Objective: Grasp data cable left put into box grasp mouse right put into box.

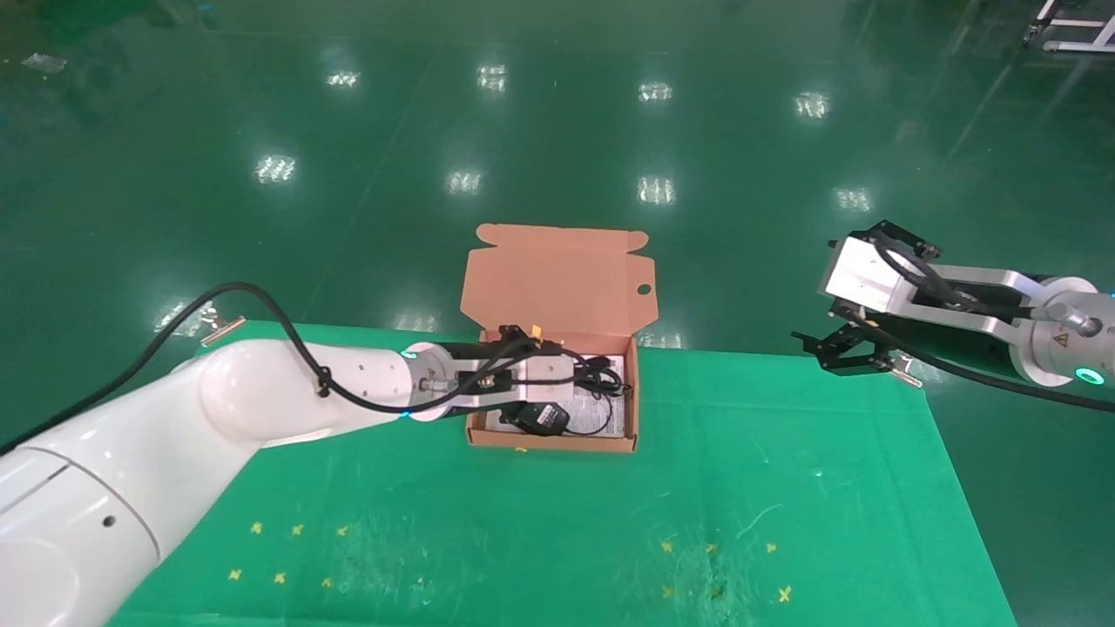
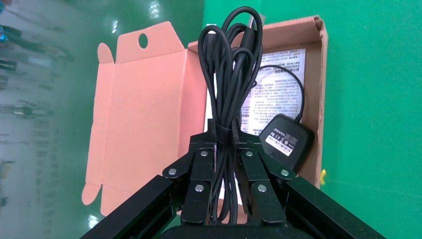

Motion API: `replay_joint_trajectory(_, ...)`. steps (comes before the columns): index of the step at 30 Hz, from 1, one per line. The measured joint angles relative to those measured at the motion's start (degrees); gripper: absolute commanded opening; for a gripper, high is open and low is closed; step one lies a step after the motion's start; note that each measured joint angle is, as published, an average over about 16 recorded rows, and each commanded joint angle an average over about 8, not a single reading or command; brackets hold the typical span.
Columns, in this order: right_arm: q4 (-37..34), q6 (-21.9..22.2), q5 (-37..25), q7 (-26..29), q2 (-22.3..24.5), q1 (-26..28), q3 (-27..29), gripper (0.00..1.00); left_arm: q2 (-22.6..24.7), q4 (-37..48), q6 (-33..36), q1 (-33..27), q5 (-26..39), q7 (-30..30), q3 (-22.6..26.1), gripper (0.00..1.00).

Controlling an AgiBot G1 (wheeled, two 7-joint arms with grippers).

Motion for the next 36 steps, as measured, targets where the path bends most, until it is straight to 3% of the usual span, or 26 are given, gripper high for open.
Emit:
replay_joint_trajectory(13, 0.39, 0.13, -0.30, 0.33, 0.26, 0.07, 0.07, 1.00, -0.54, -0.48, -0.14, -0.20, -0.61, -0.02, 0.34, 1.00)
replay_joint_trajectory(22, 0.77, -0.14, -0.11, -2.19, 0.59, 2.38, 1.04, 1.00, -3.71, -3.66, -0.60, -3.41, -1.77, -1.76, -1.38, 1.00)
replay_joint_trajectory(30, 1.42, -2.76, -0.98, -6.40, 1.25, 6.13, 1.88, 1.00, -7.81, -7.36, -1.38, -7.44, -3.30, -4.40, -3.74, 1.00)
replay_joint_trajectory(36, 1.52, -6.36, 0.03, -8.78, 1.34, 6.29, 3.62, 1.00, -10.81, -10.08, 0.42, -7.30, -5.36, -6.11, -6.20, 1.00)
